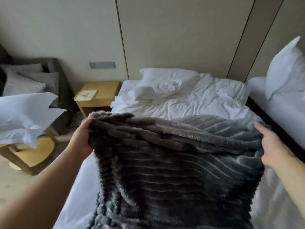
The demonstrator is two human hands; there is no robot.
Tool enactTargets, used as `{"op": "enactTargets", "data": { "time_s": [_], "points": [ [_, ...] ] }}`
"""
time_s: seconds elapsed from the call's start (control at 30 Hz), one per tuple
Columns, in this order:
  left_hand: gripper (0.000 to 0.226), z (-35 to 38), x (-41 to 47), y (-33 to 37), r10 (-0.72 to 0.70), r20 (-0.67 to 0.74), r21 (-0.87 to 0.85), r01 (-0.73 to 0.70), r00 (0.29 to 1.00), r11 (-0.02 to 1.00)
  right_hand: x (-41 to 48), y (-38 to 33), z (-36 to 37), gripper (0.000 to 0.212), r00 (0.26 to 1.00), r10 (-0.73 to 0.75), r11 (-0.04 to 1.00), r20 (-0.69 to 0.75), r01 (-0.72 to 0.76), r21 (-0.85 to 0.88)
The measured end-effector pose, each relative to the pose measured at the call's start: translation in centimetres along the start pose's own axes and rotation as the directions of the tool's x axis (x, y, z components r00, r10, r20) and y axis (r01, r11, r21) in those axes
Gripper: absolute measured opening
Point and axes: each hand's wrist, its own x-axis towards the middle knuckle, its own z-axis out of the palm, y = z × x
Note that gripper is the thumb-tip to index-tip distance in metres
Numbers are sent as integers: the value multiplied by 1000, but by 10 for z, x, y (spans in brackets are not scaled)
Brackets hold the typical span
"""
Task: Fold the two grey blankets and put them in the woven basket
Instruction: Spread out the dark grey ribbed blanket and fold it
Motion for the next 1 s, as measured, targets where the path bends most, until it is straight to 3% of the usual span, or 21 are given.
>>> {"op": "enactTargets", "data": {
  "time_s": [0.1,0.17,0.2,0.23,0.3,0.33,0.37,0.4,0.43,0.5,0.57,0.63,0.7,0.77,0.8,0.87,0.93,1.0],
  "points": [
    [42,-13,-37,-15,-121,-18,98,122,992,988,-22,43,-34,18,984,174,941,43,-154,-301],
    [34,-33,-65,-49,-263,-259,295,335,930,895,-42,90,-57,16,940,342,839,15,-298,-456],
    [29,-42,-79,-68,-319,-390,415,474,864,777,-51,115,-70,19,902,431,757,-3,-363,-543],
    [28,-51,-94,-86,-422,-461,510,622,781,594,-63,137,-80,24,855,518,649,-18,-406,-643],
    [26,-64,-129,-114,-662,-491,586,777,566,230,-86,178,-100,26,756,653,407,-38,-393,-825],
    [23,-68,-142,-122,-713,-495,604,787,496,128,-95,192,-106,21,731,680,296,-54,-341,-892],
    [21,-70,-151,-126,-724,-491,625,775,484,94,-103,201,-110,14,741,667,211,-76,-286,-935],
    [21,-71,-155,-128,-699,-478,646,752,532,131,-106,205,-110,6,772,630,199,-87,-269,-942],
    [17,-71,-156,-126,-640,-467,662,721,610,205,-108,203,-105,5,818,568,251,-93,-280,-926],
    [7,-69,-147,-115,-424,-480,697,627,768,348,-100,185,-90,16,911,385,470,-148,-331,-818],
    [11,-60,-129,-96,-210,-446,704,486,870,518,-93,151,-69,18,966,145,714,-216,-253,-653],
    [15,-42,-114,-75,-69,-380,624,311,922,717,-91,107,-49,9,959,-87,861,-271,-64,-504],
    [15,-27,-105,-55,10,-374,492,189,927,850,-97,68,-37,29,928,-264,925,-264,166,-341],
    [18,-20,-104,-44,11,-356,381,134,935,915,-115,47,-35,47,907,-379,922,-184,351,-165],
    [16,-20,-107,-45,22,-332,378,112,943,919,-124,47,-36,50,903,-410,907,-127,389,-163],
    [13,-25,-119,-62,47,-295,480,105,954,871,-138,69,-42,47,924,-383,854,-9,351,-385],
    [20,-43,-136,-94,79,-334,672,179,939,719,-150,114,-55,42,976,-216,786,19,186,-590],
    [23,-68,-160,-127,5,-395,795,339,919,503,-166,165,-74,40,999,39,699,0,-27,-715]
  ]
}}
